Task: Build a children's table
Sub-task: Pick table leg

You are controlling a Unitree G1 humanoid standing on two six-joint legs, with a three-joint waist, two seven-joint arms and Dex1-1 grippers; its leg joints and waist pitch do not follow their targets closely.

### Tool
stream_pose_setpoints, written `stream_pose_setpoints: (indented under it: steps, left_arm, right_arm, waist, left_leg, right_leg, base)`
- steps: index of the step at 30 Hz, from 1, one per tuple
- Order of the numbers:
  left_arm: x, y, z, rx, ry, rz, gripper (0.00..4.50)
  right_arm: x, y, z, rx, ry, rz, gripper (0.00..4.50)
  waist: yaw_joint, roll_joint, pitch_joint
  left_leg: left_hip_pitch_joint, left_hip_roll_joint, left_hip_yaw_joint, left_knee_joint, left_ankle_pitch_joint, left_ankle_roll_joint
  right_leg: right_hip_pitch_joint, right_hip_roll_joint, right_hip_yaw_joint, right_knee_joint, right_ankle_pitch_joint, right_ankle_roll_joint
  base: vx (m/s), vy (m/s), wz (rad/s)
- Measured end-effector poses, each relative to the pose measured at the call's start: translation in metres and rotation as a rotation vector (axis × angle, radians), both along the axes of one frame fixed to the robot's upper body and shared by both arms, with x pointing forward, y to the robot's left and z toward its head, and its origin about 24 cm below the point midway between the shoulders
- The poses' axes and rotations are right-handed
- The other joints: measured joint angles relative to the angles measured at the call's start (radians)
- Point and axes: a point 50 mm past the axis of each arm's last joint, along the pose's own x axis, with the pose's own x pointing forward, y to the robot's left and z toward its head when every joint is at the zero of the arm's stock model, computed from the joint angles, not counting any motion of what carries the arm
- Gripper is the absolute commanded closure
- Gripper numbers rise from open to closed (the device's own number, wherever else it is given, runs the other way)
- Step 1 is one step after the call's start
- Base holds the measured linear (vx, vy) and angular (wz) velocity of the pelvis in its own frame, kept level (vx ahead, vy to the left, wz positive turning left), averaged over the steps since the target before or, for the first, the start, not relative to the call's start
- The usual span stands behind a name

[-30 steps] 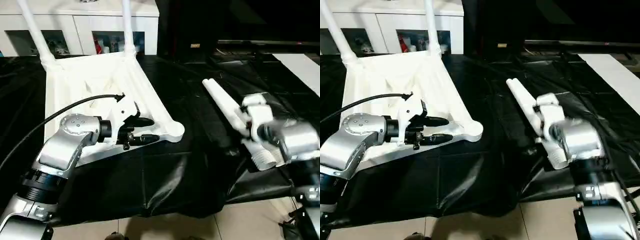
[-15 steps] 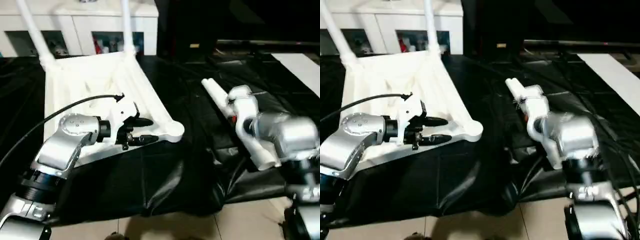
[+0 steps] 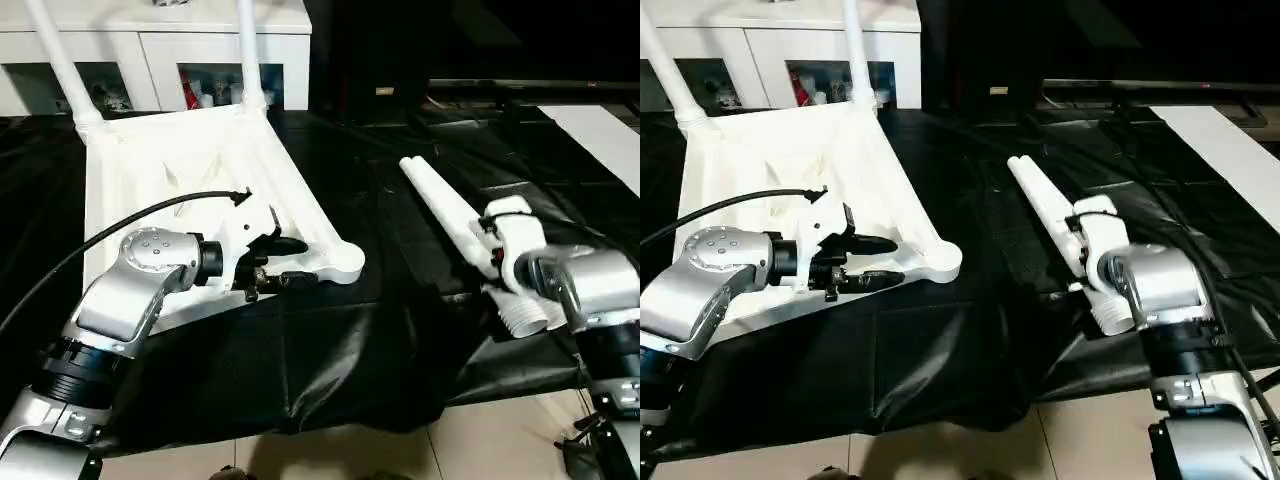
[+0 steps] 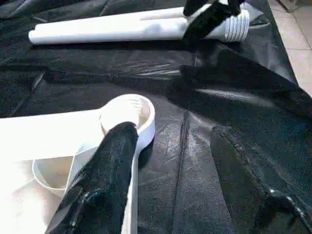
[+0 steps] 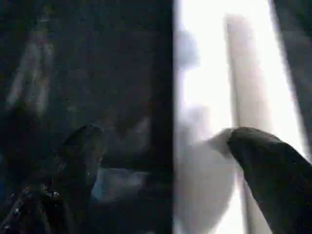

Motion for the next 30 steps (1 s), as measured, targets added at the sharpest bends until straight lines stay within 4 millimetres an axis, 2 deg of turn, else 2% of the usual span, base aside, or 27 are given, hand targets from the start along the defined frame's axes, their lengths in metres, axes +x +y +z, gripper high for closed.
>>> stream_pose_setpoints:
  steps: [6, 10, 13, 15, 19, 23, 25, 30]
  left_arm:
    - [0.0, 0.0, 0.0, 0.001, 0.0, 0.0, 1.73]
    - [0.0, 0.002, 0.0, 0.007, -0.001, 0.004, 1.73]
    - [0.0, 0.004, 0.001, 0.012, -0.002, 0.007, 1.73]
    - [0.0, 0.004, 0.001, 0.013, -0.002, 0.009, 1.73]
    - [0.0, 0.004, 0.0, 0.013, -0.001, 0.01, 1.73]
    - [0.0, 0.004, 0.0, 0.013, 0.0, 0.01, 1.73]
    - [0.0, 0.004, 0.0, 0.013, 0.0, 0.01, 1.73]
    - [0.0, 0.004, 0.0, 0.013, -0.002, 0.009, 1.73]
  right_arm:
    - [0.002, 0.028, 0.008, 0.122, -0.008, 0.079, 0.0]
    - [0.008, 0.038, 0.023, 0.191, -0.057, 0.111, 0.0]
    - [0.014, 0.033, 0.032, 0.156, -0.11, 0.079, 0.0]
    - [0.017, 0.024, 0.031, 0.105, -0.132, 0.036, 0.0]
    - [0.016, 0.004, 0.019, 0.026, -0.095, -0.043, 0.0]
    - [0.007, -0.013, -0.001, -0.013, -0.015, -0.093, 0.0]
    - [0.005, -0.018, -0.008, -0.023, 0.006, -0.111, 0.0]
    - [0.005, -0.023, -0.012, -0.036, 0.002, -0.131, 0.0]
  waist:
    - [-0.001, 0.0, 0.0]
    - [0.002, 0.0, 0.0]
    - [0.01, 0.0, 0.0]
    - [0.016, -0.001, 0.0]
    - [0.016, -0.001, 0.0]
    - [0.013, -0.001, 0.0]
    - [0.012, 0.0, 0.0]
    - [0.005, 0.0, 0.0]
  left_leg:
    - [0.0, 0.0, 0.0, 0.0, 0.0, 0.0]
    - [0.0, 0.0, 0.0, 0.0, 0.0, 0.0]
    - [-0.001, 0.0, 0.0, 0.0, 0.0, 0.0]
    - [-0.001, 0.0, 0.0, 0.0, 0.0, 0.0]
    - [-0.001, -0.001, 0.001, 0.0, 0.0, 0.0]
    - [-0.001, 0.0, 0.0, 0.0, 0.0, 0.0]
    - [-0.001, 0.0, 0.001, 0.0, 0.0, 0.0]
    - [-0.001, 0.0, 0.0, 0.0, 0.0, 0.0]
  right_leg:
    - [0.0, 0.0, 0.0, 0.0, 0.0, 0.0]
    - [0.0, 0.0, 0.0, 0.0, 0.0, 0.0]
    - [0.0, 0.0, 0.0, 0.0, 0.0, 0.0]
    - [0.0, -0.001, 0.0, 0.0, 0.0, 0.0]
    - [0.0, -0.001, 0.0, -0.001, 0.0, 0.0]
    - [0.0, -0.001, 0.0, 0.0, 0.0, 0.001]
    - [0.0, -0.001, 0.0, 0.0, 0.0, 0.001]
    - [0.0, -0.001, 0.0, 0.0, 0.0, 0.001]
  base:
    - [0.0, 0.0, 0.0]
    - [0.0, 0.0, 0.0]
    - [0.0, 0.0, 0.0]
    - [0.0, 0.0, 0.0]
    - [0.0, 0.0, 0.0]
    - [0.0, 0.0, 0.0]
    - [0.0, 0.0, 0.0]
    - [0.0, 0.0, 0.0]
